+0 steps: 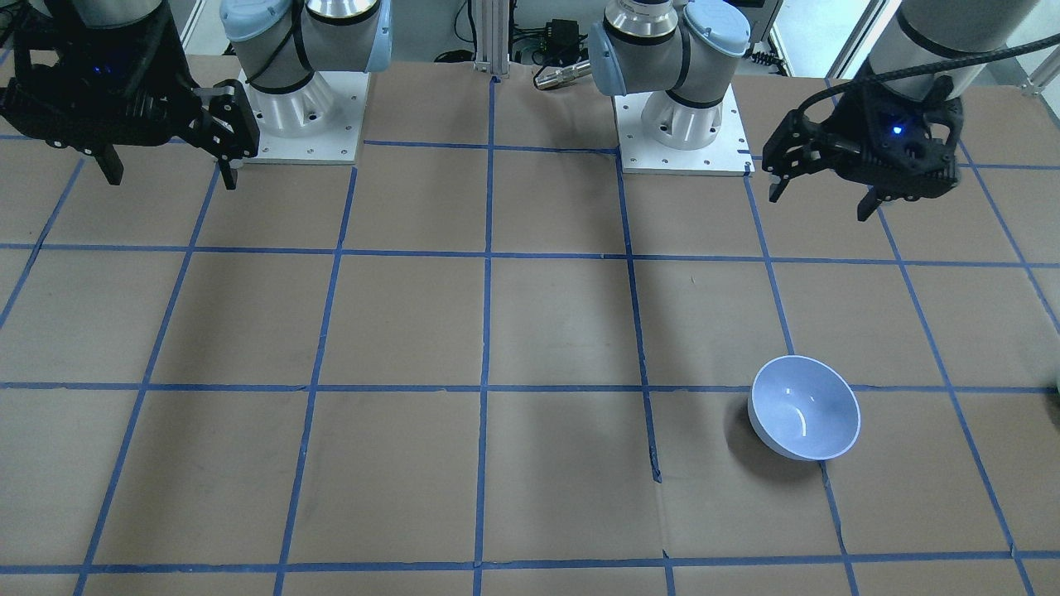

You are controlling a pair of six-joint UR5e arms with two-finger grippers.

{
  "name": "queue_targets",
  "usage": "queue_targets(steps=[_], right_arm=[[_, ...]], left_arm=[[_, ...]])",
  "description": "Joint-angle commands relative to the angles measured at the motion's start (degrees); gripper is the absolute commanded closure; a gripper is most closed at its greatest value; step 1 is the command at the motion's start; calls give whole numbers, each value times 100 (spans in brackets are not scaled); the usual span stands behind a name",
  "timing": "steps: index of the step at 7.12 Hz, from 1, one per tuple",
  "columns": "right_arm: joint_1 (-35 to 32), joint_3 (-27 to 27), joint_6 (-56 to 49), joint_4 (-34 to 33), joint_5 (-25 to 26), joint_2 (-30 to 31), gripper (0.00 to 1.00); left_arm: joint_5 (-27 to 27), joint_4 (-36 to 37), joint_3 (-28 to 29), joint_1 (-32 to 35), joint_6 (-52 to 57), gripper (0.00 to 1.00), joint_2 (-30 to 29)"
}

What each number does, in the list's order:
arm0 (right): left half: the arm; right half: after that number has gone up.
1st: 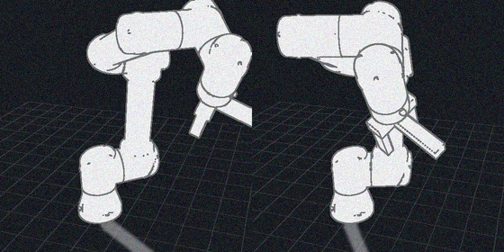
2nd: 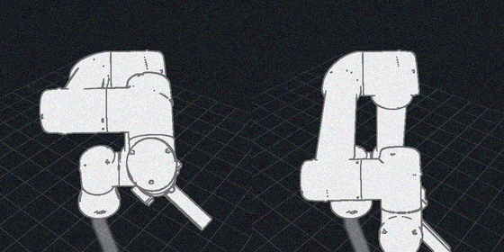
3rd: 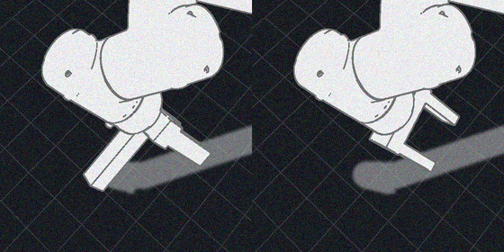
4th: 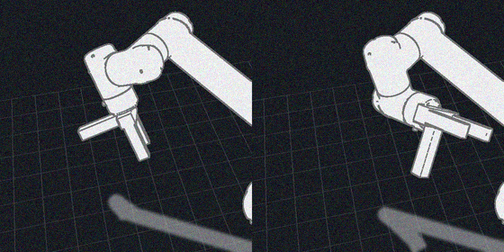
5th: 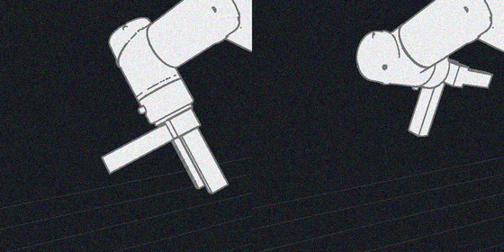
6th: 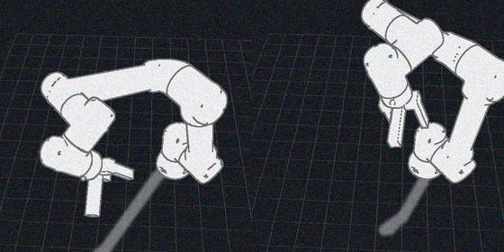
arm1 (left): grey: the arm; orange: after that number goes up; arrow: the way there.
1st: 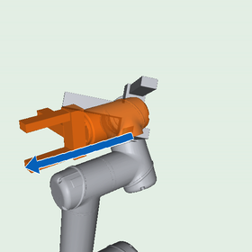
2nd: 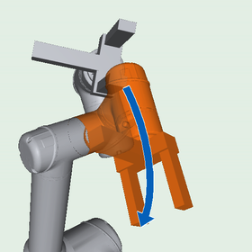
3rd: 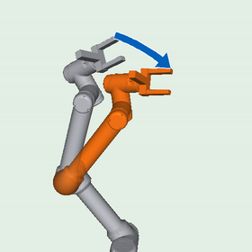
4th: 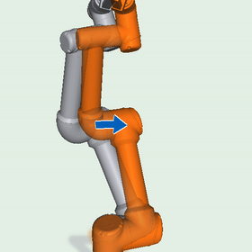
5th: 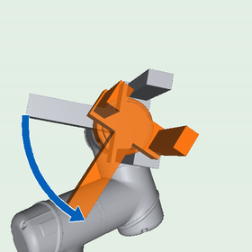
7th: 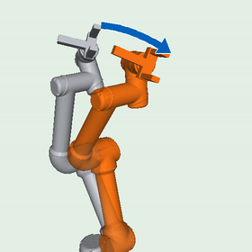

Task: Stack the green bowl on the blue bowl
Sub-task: 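Move the left gripper back toward the robot over the pale green bowl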

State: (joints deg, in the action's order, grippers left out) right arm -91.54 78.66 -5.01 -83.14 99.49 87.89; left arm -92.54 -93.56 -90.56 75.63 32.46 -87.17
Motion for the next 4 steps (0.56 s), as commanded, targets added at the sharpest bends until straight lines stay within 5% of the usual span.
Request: queue_targets(steps=[1, 4], right_arm=[[-5, 0, 0, 0, 0, 0, 0], [-5, 0, 0, 0, 0, 0, 0]], left_arm=[[-63, 101, 3, -1080, 2063, 0, -106], [-115, 295, -14, -2566, 4664, 0, -229]])
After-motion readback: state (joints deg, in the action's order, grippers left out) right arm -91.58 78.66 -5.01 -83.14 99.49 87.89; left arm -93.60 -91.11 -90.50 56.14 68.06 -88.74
